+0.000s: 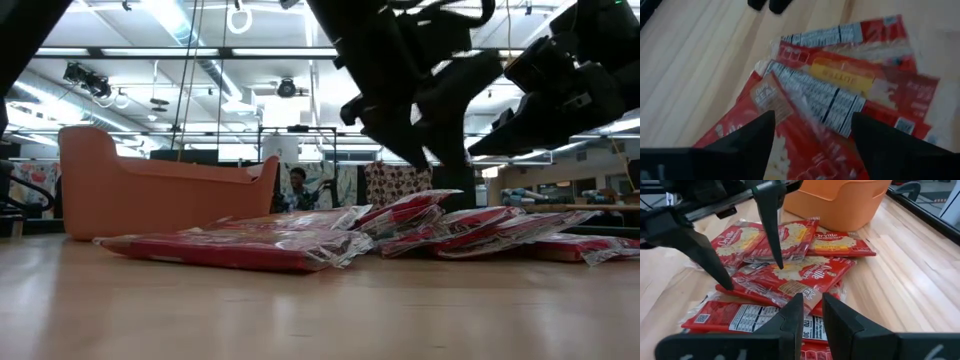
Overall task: Sort popcorn bags into baskets
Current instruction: Put the red popcorn bag into the orange bin
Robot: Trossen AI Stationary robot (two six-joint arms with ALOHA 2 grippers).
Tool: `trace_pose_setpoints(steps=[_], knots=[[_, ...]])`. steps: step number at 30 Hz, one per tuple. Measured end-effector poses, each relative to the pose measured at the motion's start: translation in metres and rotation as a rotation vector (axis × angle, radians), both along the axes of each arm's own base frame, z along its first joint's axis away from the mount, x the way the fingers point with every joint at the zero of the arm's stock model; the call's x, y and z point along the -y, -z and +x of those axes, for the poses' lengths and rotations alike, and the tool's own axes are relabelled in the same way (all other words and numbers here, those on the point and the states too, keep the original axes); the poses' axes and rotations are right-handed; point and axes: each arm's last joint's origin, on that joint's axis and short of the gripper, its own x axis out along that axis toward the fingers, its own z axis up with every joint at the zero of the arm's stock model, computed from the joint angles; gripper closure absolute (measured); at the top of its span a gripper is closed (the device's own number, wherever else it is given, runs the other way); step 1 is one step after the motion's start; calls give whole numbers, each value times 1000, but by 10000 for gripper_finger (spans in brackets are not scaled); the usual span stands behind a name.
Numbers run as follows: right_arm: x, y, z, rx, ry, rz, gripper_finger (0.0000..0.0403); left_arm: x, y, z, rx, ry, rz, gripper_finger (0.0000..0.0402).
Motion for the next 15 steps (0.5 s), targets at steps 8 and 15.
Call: trace_pose_setpoints(steps=[8,15], knots=[[1,-1,0,13,20,-21,327,0,28,3,-66,-5,44,151],[1,-1,0,13,19,-22,327,-3,28,0,-90,-39,106,175]])
